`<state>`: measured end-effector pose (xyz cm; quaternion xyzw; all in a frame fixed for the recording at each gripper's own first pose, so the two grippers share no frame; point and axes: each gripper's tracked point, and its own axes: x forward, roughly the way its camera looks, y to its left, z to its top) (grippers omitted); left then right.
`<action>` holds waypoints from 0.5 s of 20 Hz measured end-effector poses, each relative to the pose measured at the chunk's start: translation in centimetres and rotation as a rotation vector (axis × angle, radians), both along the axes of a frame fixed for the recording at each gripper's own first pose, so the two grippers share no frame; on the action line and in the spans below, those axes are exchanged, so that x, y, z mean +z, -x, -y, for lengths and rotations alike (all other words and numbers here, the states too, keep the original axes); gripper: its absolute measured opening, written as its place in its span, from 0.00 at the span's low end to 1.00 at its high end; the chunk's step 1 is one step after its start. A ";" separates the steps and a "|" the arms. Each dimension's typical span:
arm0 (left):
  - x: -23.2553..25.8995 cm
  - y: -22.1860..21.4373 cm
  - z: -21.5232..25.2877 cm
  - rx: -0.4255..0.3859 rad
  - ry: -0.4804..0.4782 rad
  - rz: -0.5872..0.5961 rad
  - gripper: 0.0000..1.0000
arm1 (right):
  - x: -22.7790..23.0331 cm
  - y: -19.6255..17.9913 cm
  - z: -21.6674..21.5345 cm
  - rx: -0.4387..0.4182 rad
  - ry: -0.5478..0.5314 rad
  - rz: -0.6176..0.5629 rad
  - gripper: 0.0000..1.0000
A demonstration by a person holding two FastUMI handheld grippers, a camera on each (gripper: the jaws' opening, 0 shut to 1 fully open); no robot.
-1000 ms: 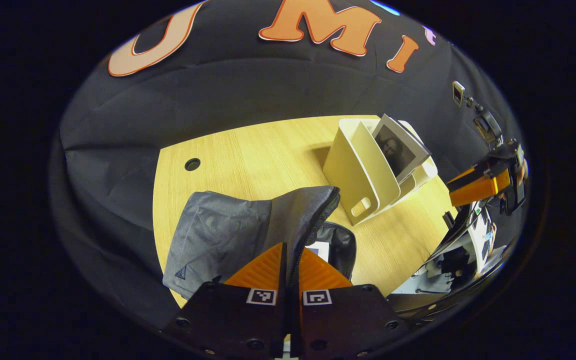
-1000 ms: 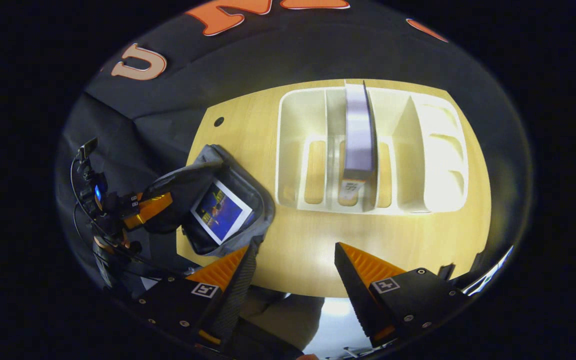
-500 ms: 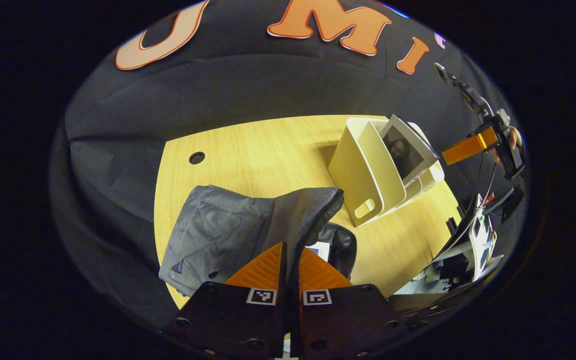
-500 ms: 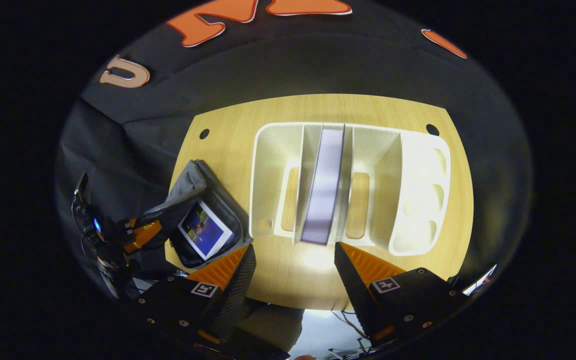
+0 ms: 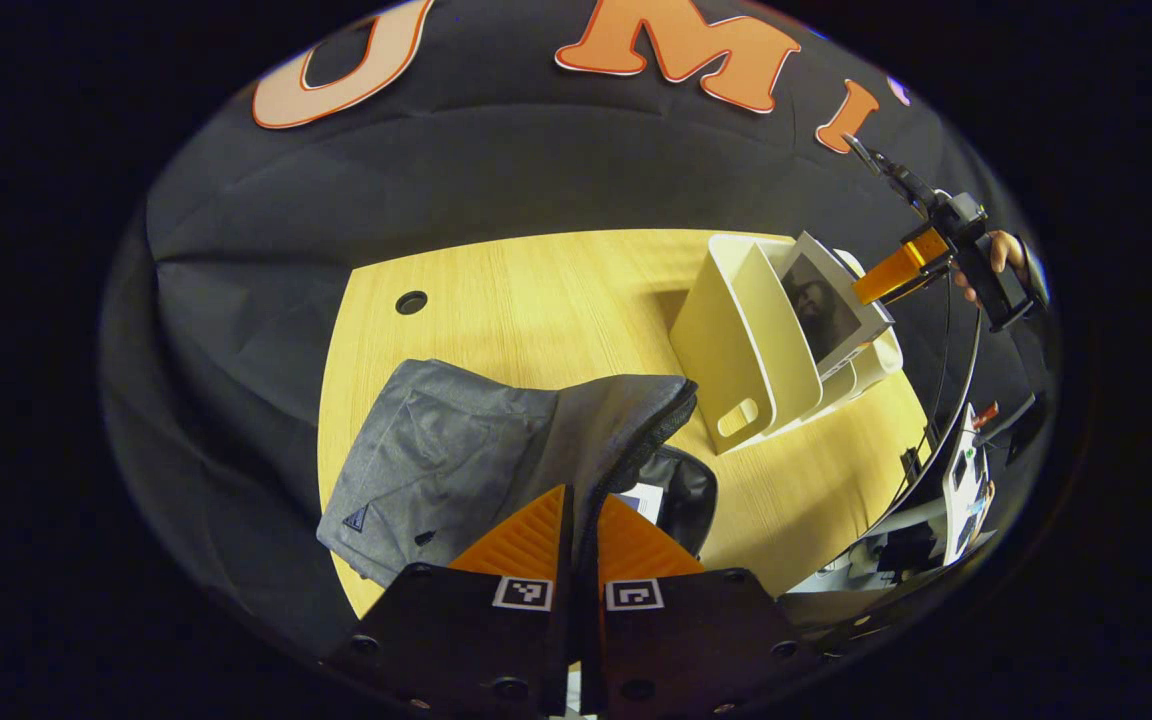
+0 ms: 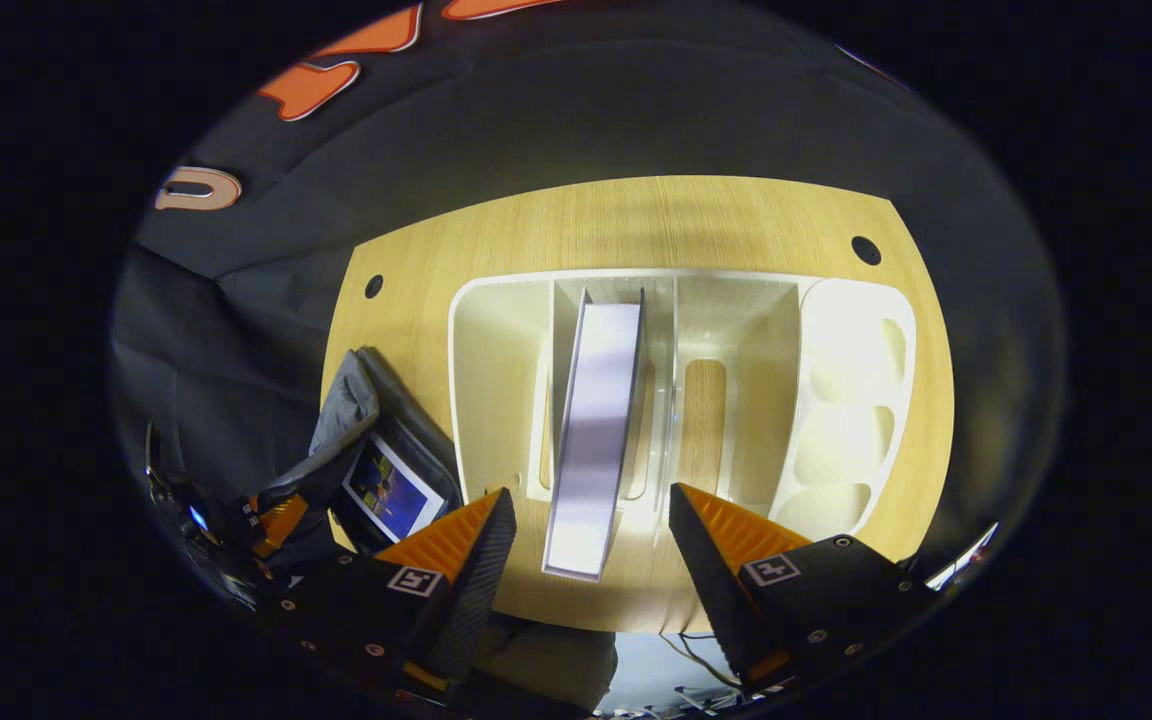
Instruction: Open the schoolbag, grab two books from the bookshelf and put them into the schoolbag.
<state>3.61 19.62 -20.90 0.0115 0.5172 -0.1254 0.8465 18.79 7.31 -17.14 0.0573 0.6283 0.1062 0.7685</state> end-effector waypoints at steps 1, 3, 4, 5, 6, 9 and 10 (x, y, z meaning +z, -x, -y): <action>0.0 0.1 0.0 0.011 -0.004 -0.002 0.05 | -0.2 -0.5 -0.1 0.002 0.005 0.003 0.93; -0.1 0.3 0.2 0.025 -0.014 -0.002 0.05 | -0.5 -1.0 -0.5 -0.005 -0.008 -0.005 0.87; 0.0 0.4 0.3 0.028 -0.020 -0.001 0.05 | -0.7 -1.4 -0.5 -0.005 -0.006 -0.007 0.85; 0.1 0.3 0.2 0.032 -0.025 -0.003 0.05 | -1.0 -1.5 -0.5 -0.007 0.001 -0.007 0.80; 0.2 0.2 0.2 0.032 -0.030 -0.004 0.05 | -1.3 -1.5 -0.4 -0.008 0.009 -0.010 0.77; 0.0 0.1 0.5 0.033 -0.038 -0.005 0.05 | -1.9 -1.7 -0.5 -0.041 0.016 -0.024 0.58; 0.0 0.1 0.5 0.033 -0.040 -0.005 0.05 | -1.9 -1.9 -0.4 -0.048 0.027 -0.028 0.63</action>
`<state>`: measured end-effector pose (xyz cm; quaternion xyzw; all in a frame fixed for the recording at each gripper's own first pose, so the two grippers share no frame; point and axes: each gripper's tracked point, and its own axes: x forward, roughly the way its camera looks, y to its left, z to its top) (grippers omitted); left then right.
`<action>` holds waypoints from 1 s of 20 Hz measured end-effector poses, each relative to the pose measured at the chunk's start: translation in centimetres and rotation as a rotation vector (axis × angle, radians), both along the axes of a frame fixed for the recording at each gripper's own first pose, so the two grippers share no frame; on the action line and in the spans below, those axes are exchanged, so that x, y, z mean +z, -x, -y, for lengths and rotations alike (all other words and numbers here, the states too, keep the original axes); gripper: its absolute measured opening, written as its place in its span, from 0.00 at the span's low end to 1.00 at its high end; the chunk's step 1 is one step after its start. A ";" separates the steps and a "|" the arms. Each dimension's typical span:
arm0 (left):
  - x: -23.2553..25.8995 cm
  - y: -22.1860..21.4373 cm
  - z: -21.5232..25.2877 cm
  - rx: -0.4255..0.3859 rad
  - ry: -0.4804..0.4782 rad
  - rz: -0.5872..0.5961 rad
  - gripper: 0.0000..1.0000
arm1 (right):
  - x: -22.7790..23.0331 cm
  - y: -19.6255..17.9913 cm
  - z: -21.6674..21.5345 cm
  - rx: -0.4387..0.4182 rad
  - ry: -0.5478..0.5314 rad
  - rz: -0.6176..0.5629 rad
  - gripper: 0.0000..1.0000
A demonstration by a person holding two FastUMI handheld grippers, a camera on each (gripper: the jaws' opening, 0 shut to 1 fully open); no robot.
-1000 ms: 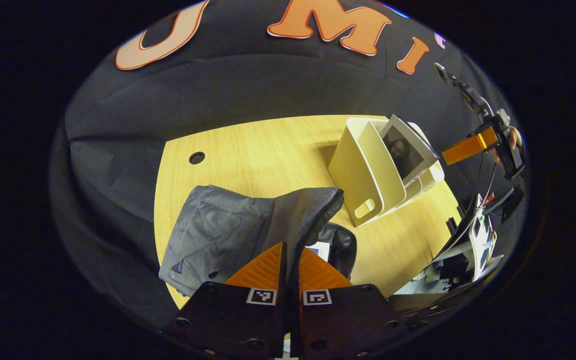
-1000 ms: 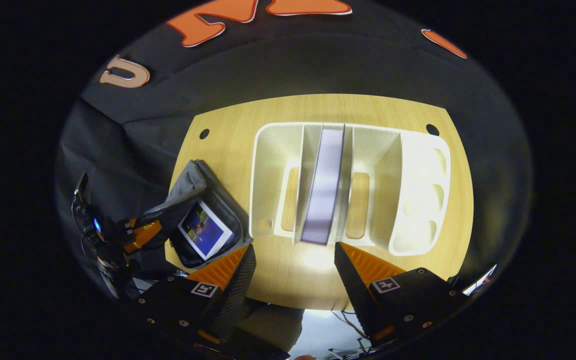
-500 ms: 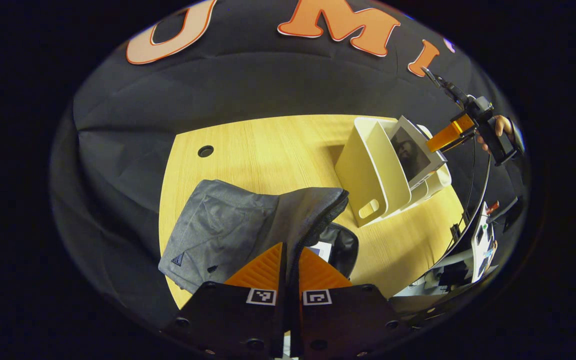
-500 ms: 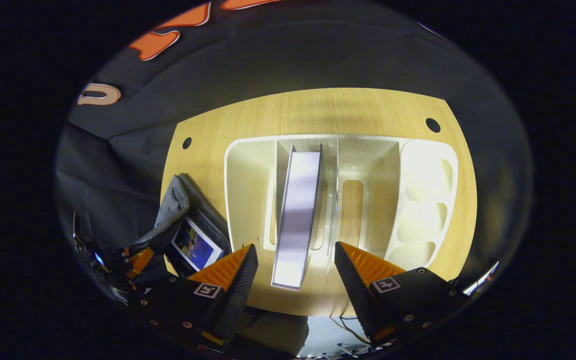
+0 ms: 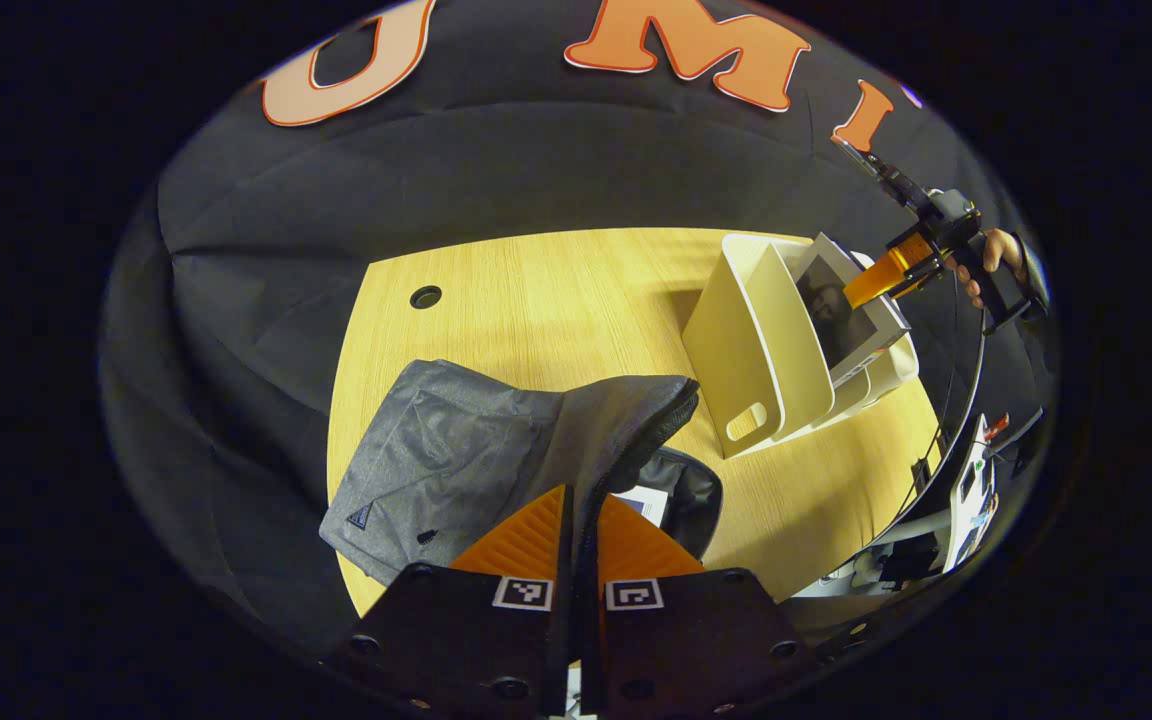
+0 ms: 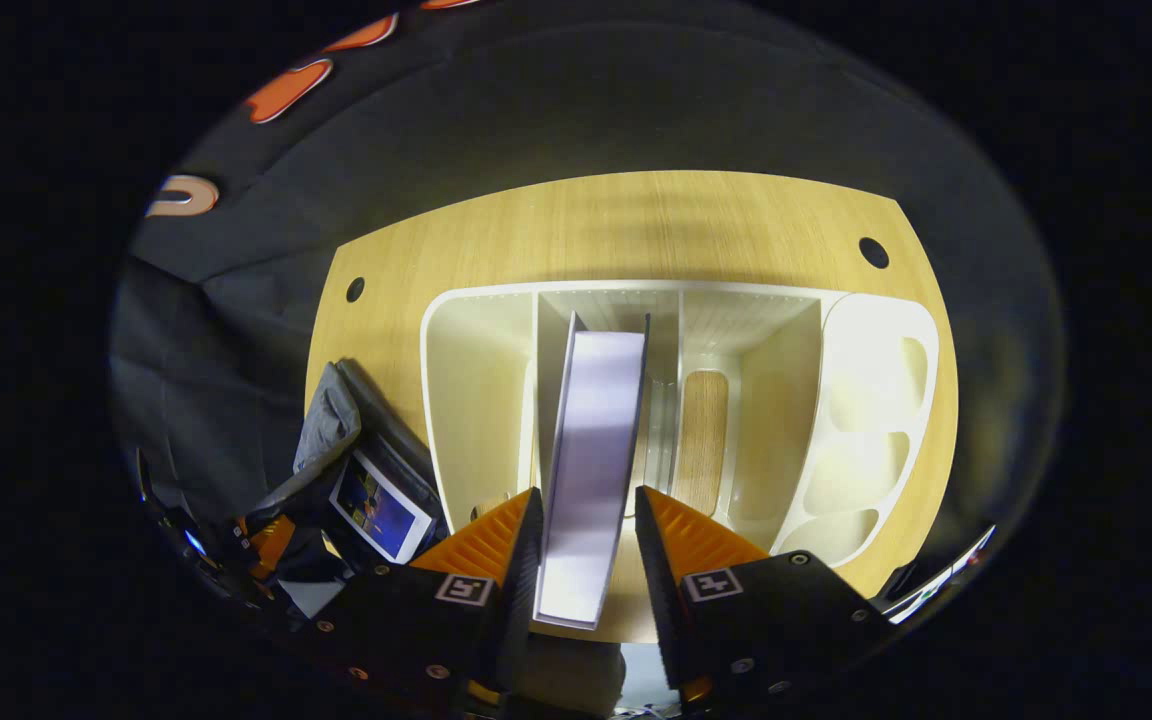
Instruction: Open the schoolbag, grab two books from the bookshelf and put them into the schoolbag.
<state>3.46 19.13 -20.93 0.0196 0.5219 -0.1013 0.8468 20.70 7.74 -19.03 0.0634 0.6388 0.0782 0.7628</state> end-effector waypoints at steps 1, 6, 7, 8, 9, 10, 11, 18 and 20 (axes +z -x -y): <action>0.1 -0.2 -0.3 -0.001 -0.003 0.004 0.05 | -0.2 -0.1 -0.1 -0.011 0.007 0.002 0.47; -0.2 -0.1 -0.1 -0.046 0.011 -0.004 0.06 | 0.3 0.5 0.8 -0.082 0.045 0.005 0.35; -0.2 -0.1 -0.3 -0.057 0.012 0.000 0.05 | 0.4 0.9 0.9 -0.088 0.048 0.010 0.34; -0.1 -0.3 -0.4 -0.062 0.015 -0.001 0.05 | 0.6 1.2 1.0 -0.088 0.061 0.014 0.34; -0.1 -0.1 -0.4 -0.070 0.022 -0.003 0.05 | 0.9 1.6 1.1 -0.091 0.073 0.018 0.33; -0.2 -0.1 -0.3 -0.083 0.026 -0.002 0.06 | 1.2 1.9 1.0 -0.094 0.074 0.024 0.33; -0.2 -0.2 -0.4 -0.095 0.031 -0.001 0.05 | 1.5 2.2 0.7 -0.102 0.066 0.030 0.32; -0.3 -0.1 -0.8 -0.154 0.063 0.008 0.05 | 4.0 6.0 0.7 -0.165 0.061 0.068 0.32; -0.2 -0.2 -0.9 -0.171 0.069 0.007 0.05 | 4.4 7.5 1.1 -0.186 0.062 0.066 0.32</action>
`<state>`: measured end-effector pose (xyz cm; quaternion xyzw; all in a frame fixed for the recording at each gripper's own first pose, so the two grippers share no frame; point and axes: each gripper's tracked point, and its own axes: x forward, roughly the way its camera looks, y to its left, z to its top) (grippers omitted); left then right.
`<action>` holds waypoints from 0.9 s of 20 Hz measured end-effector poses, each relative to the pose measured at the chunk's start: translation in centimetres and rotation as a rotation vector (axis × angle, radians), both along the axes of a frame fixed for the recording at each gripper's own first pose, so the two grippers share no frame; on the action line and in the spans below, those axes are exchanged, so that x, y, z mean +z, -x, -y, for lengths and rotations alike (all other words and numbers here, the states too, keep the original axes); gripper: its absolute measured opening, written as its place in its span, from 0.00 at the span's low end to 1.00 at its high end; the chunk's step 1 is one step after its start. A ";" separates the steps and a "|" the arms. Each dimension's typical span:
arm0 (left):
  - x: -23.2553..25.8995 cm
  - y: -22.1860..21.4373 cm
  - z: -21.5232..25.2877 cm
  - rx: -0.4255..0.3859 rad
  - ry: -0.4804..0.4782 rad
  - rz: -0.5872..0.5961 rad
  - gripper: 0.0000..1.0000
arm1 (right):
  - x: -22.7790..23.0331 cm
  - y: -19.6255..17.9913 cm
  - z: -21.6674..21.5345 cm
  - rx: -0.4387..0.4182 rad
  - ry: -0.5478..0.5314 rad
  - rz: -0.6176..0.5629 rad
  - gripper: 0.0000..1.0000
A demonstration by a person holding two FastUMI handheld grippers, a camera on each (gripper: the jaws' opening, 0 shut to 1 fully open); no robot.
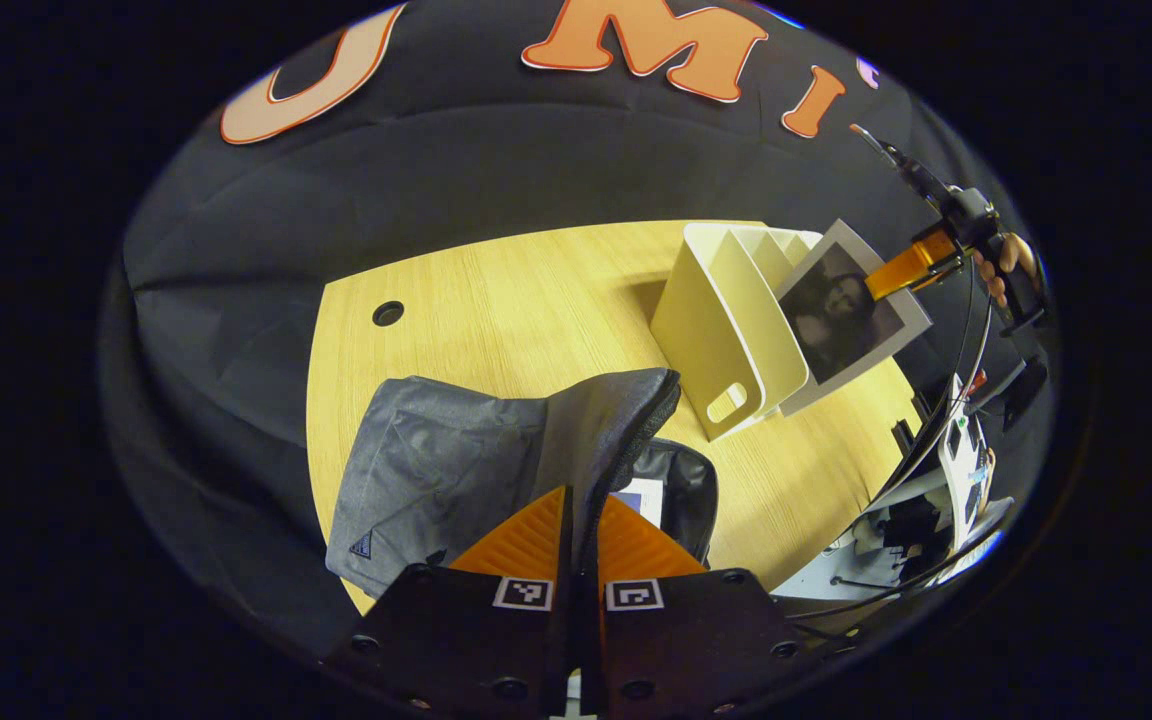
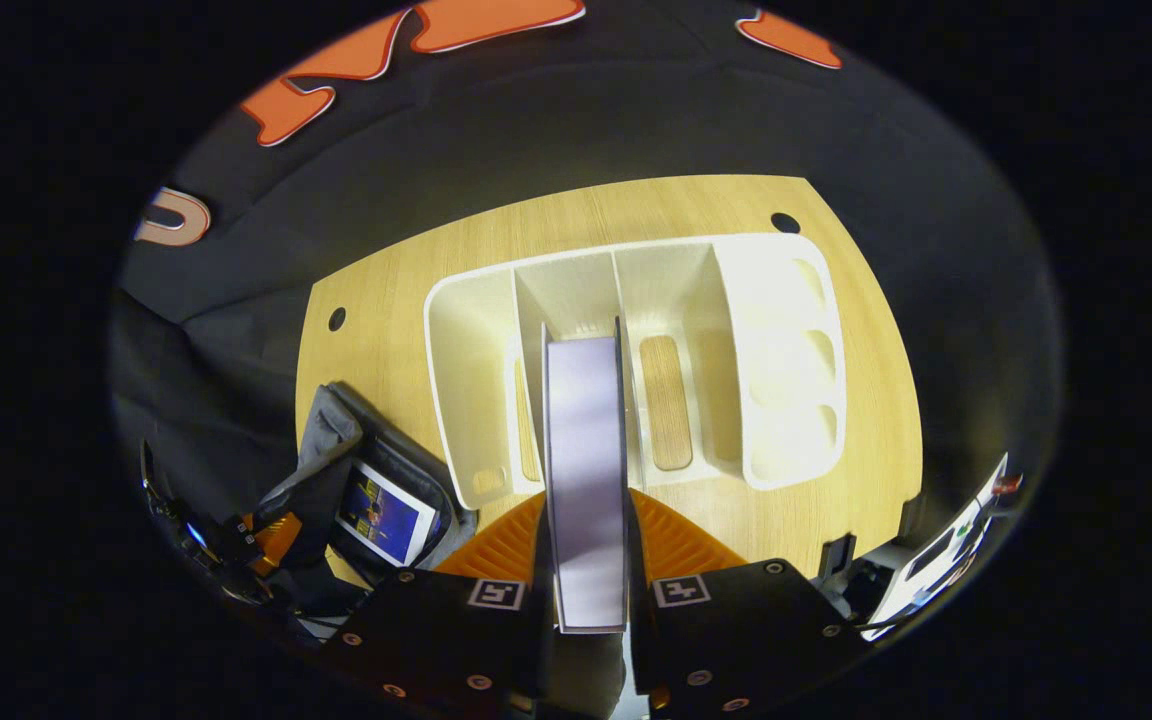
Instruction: Open the schoolbag, grab two books from the bookshelf and put them into the schoolbag.
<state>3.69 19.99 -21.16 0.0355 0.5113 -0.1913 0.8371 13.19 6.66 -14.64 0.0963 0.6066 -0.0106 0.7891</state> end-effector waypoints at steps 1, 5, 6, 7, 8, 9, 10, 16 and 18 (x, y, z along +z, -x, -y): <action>0.0 0.1 0.1 -0.013 0.001 0.000 0.05 | 0.1 0.8 0.2 -0.013 0.004 0.002 0.32; -0.3 0.6 0.4 -0.075 0.010 -0.003 0.05 | 0.6 3.9 0.1 -0.079 -0.022 0.011 0.32; -0.4 0.5 0.5 -0.089 0.012 -0.001 0.05 | 0.6 4.7 0.3 -0.091 -0.024 0.011 0.32; -0.3 0.6 0.6 -0.099 0.014 -0.002 0.05 | 0.5 5.6 0.3 -0.103 -0.023 0.007 0.32; -0.4 0.6 0.5 -0.108 0.017 -0.001 0.05 | 0.5 6.4 0.4 -0.113 -0.023 0.003 0.32; -0.4 0.7 0.5 -0.116 0.018 0.000 0.05 | 0.6 7.0 0.1 -0.129 -0.030 0.002 0.32; -0.3 0.6 0.5 -0.125 0.022 0.001 0.05 | 0.6 7.7 -0.1 -0.142 -0.036 0.002 0.31; -0.3 0.9 0.3 -0.192 0.037 0.007 0.05 | 1.2 10.5 -2.0 -0.224 -0.086 0.028 0.31; -0.3 1.0 0.2 -0.214 0.043 0.006 0.05 | 1.1 11.5 -2.7 -0.249 -0.110 0.035 0.31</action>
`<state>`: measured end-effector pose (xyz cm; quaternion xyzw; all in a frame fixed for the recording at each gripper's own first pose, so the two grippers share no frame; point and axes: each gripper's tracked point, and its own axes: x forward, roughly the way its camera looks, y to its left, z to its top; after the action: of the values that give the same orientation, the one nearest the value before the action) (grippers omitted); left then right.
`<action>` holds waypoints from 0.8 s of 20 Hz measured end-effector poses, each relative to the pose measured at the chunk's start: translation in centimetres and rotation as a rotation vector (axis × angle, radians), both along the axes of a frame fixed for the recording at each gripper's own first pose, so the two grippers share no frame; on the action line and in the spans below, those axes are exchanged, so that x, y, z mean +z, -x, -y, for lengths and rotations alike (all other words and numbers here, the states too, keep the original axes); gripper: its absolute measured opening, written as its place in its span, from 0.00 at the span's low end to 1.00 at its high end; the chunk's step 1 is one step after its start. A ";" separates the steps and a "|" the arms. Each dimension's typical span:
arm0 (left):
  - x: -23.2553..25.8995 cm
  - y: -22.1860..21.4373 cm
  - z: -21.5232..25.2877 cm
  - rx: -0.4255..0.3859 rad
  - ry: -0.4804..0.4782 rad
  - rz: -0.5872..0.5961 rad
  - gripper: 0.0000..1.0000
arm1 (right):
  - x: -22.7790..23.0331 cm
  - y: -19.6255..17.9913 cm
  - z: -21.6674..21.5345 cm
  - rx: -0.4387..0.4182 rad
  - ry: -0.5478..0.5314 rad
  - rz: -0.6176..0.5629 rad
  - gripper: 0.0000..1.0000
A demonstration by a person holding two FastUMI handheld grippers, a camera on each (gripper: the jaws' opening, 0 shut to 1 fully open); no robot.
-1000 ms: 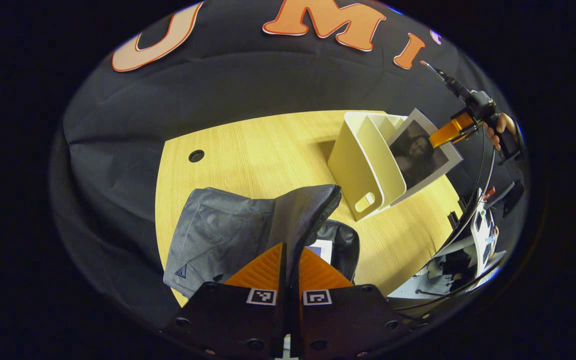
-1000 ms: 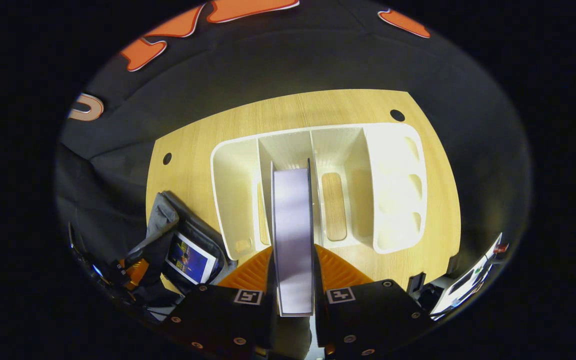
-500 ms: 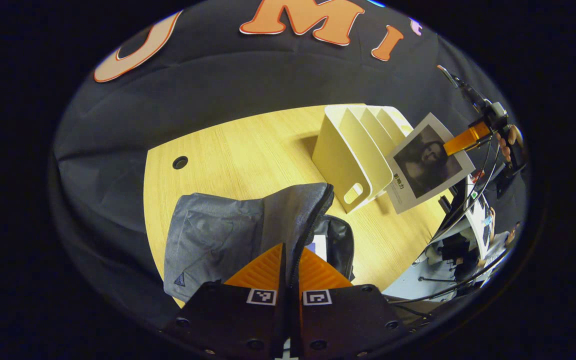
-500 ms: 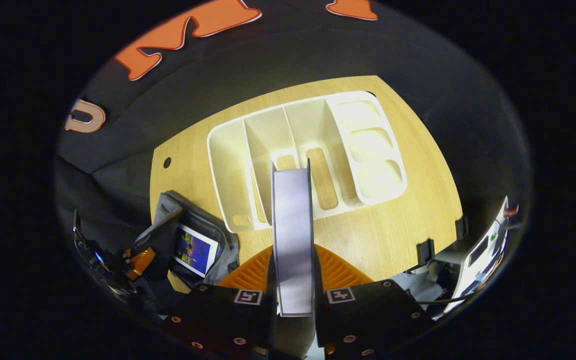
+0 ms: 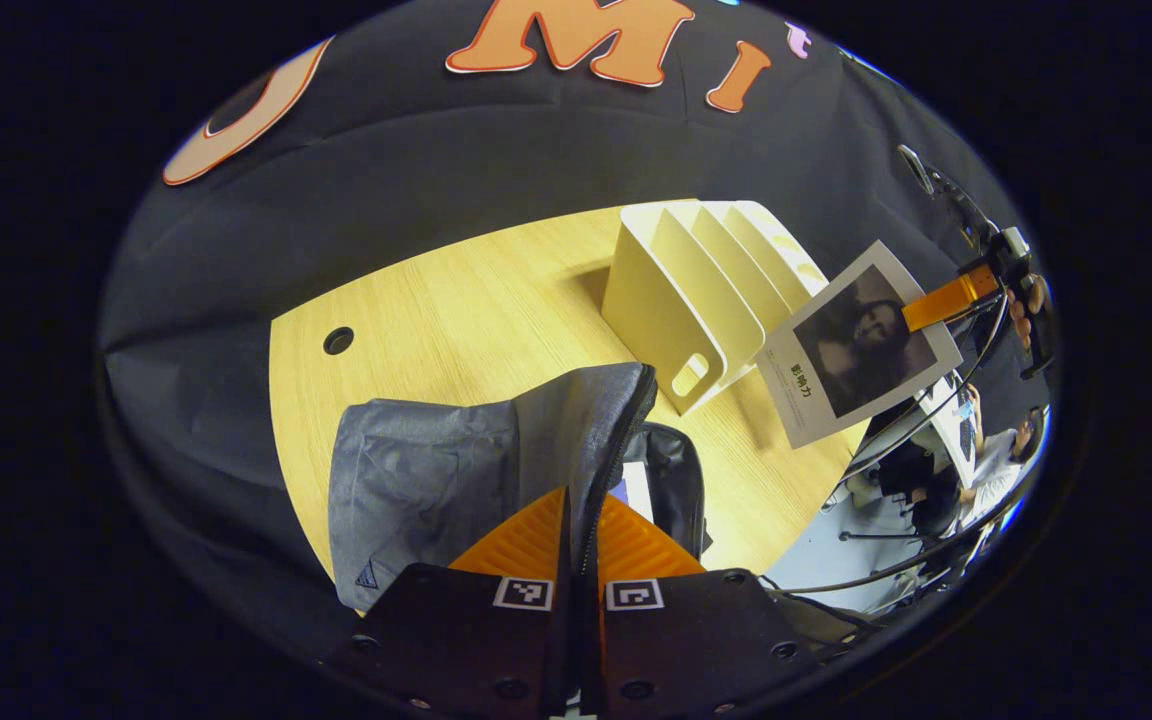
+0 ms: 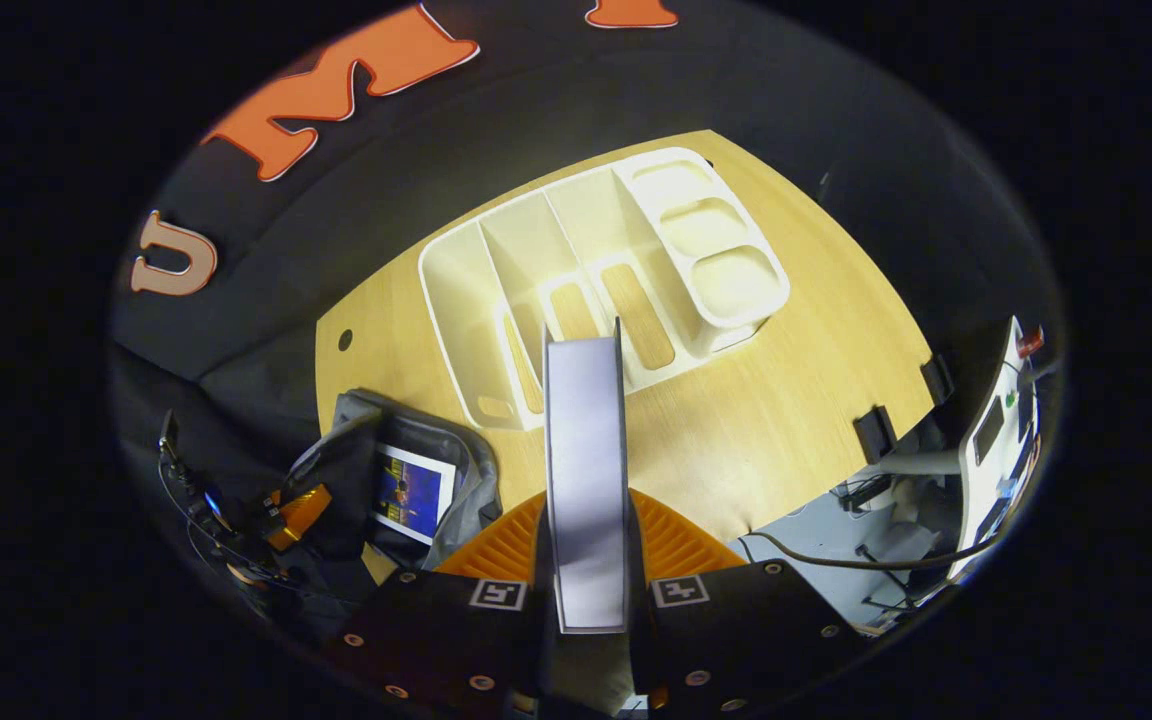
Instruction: Open the schoolbag, grab two books from the bookshelf and put them into the schoolbag.
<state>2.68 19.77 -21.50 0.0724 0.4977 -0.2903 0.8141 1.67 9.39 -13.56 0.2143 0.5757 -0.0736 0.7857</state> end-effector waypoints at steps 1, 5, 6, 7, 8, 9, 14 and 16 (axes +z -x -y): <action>0.0 0.1 -0.1 -0.011 0.000 0.000 0.05 | -0.1 0.7 -0.4 -0.010 -0.014 0.001 0.31; 0.3 -0.2 -0.5 -0.050 -0.009 0.015 0.05 | -0.2 2.3 -2.3 -0.085 -0.114 0.028 0.31; 0.4 -0.2 -0.5 -0.056 -0.011 0.016 0.05 | -0.1 2.8 -2.6 -0.103 -0.134 0.033 0.31; 0.4 -0.2 -0.6 -0.063 -0.012 0.018 0.05 | -0.1 3.2 -2.8 -0.114 -0.147 0.036 0.31; 0.5 -0.3 -0.8 -0.065 -0.013 0.019 0.05 | -0.2 3.8 -2.9 -0.123 -0.158 0.038 0.31; 0.6 -0.4 -0.8 -0.069 -0.012 0.020 0.06 | -0.2 4.0 -3.2 -0.128 -0.170 0.049 0.31; 0.6 -0.5 -0.7 -0.077 -0.010 0.015 0.06 | -0.2 4.1 -5.5 -0.160 -0.307 0.112 0.31; 0.6 -0.7 -0.7 -0.084 -0.016 0.023 0.05 | 0.0 4.1 -6.5 -0.157 -0.353 0.133 0.31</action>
<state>3.34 20.45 -20.91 0.1030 0.4874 -0.3192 0.8062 -2.44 15.88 -13.60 0.3973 0.5079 -0.0184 0.7641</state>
